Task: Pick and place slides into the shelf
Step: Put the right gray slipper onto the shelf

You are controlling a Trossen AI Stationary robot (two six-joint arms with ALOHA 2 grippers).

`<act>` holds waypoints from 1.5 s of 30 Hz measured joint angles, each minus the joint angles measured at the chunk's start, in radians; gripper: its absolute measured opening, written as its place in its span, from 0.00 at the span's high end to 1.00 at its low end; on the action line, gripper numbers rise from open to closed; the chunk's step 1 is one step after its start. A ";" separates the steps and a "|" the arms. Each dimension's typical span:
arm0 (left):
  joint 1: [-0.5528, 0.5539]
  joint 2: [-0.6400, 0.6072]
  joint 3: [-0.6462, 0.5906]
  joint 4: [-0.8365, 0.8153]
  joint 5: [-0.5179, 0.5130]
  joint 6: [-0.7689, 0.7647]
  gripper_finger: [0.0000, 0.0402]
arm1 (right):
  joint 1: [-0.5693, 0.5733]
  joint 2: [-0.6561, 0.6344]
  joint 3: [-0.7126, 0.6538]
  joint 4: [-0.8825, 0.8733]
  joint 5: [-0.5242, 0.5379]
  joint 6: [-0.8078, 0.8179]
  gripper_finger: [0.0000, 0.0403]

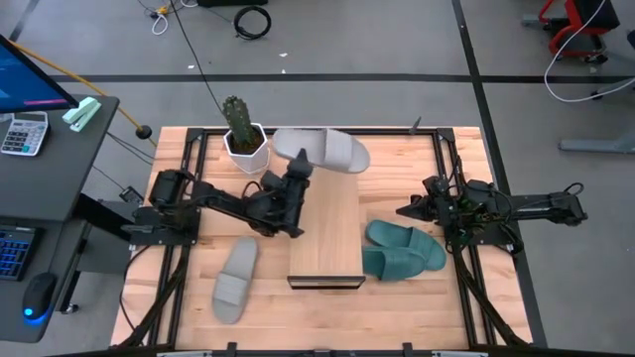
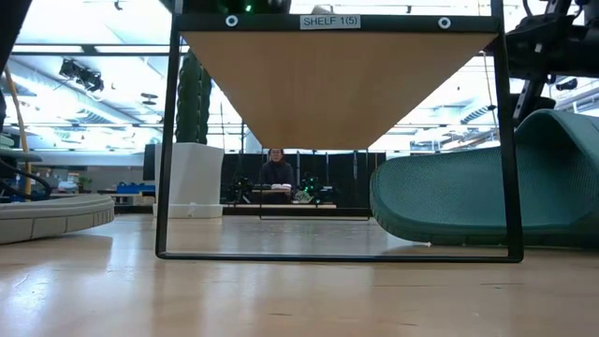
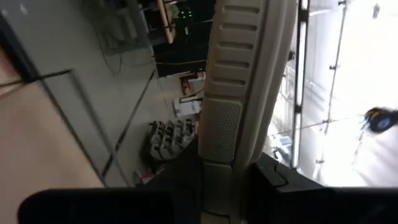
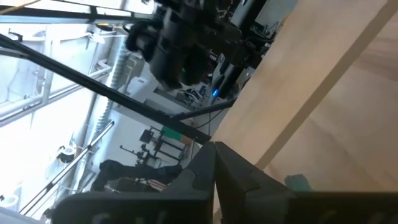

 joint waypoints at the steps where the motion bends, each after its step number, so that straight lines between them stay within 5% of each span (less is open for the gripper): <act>1: -0.001 0.000 -0.023 -0.001 0.000 -0.047 0.81 | 0.000 0.001 0.000 -0.002 0.000 0.000 0.96; 13: 0.027 0.010 -0.086 -0.061 -0.001 -0.229 0.81 | 0.000 0.039 0.000 -0.004 0.033 0.000 0.96; 27: 0.029 0.008 -0.073 -0.051 -0.003 -0.182 0.81 | -0.001 0.058 0.000 -0.004 0.033 0.000 0.96; 45: -0.001 -0.062 -0.005 -0.002 -0.002 0.090 0.81 | -0.001 0.059 0.000 -0.004 0.033 -0.020 0.96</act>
